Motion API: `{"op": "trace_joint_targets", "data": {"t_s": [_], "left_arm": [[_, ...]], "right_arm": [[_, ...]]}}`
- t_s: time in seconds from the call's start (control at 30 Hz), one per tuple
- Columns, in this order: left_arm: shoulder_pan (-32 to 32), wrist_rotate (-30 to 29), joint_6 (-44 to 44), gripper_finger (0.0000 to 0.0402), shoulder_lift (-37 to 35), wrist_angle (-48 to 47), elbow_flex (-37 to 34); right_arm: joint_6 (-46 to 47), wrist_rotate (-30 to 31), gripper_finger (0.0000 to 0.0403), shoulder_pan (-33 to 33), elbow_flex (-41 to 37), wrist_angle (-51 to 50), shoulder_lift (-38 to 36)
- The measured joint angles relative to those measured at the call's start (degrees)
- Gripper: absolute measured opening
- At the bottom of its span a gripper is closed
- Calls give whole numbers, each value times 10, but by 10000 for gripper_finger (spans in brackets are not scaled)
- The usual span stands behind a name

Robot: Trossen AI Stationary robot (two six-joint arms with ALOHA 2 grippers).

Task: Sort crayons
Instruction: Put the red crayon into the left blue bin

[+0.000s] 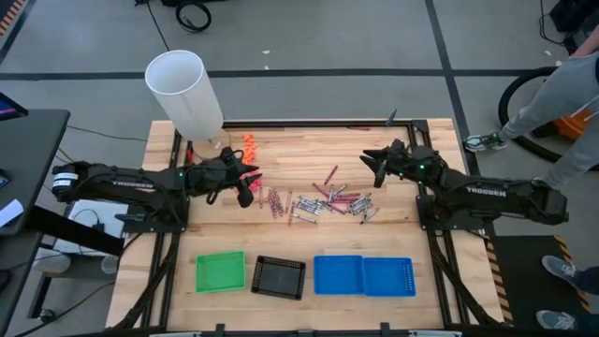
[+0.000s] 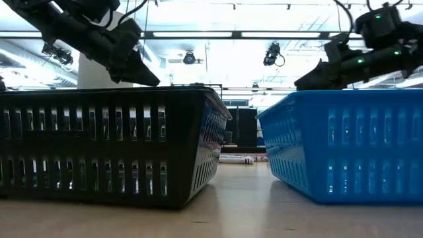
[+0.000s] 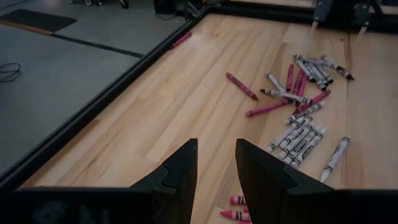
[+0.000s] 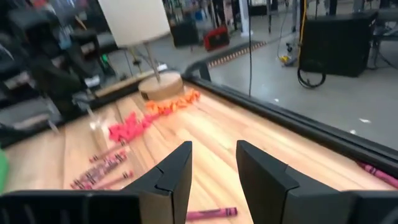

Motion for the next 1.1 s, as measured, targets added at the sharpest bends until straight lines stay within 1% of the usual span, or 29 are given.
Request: {"op": "trace_joint_targets", "data": {"t_s": [0.3,0.6,0.73,0.83,1.1], "left_arm": [[0,1,0,118,4,-2,3],[0,1,-2,118,3,-9,3],[0,1,-2,118,3,-10,3],[0,1,0,118,3,-11,3],[0,1,0,118,3,-14,3]], "right_arm": [[-55,23,135,46,89,-40,160],[-118,21,135,54,173,-62,293],[-150,8,135,54,217,-102,353],[-184,-1,135,54,257,-154,395],[-280,-3,135,52,332,-240,483]]}}
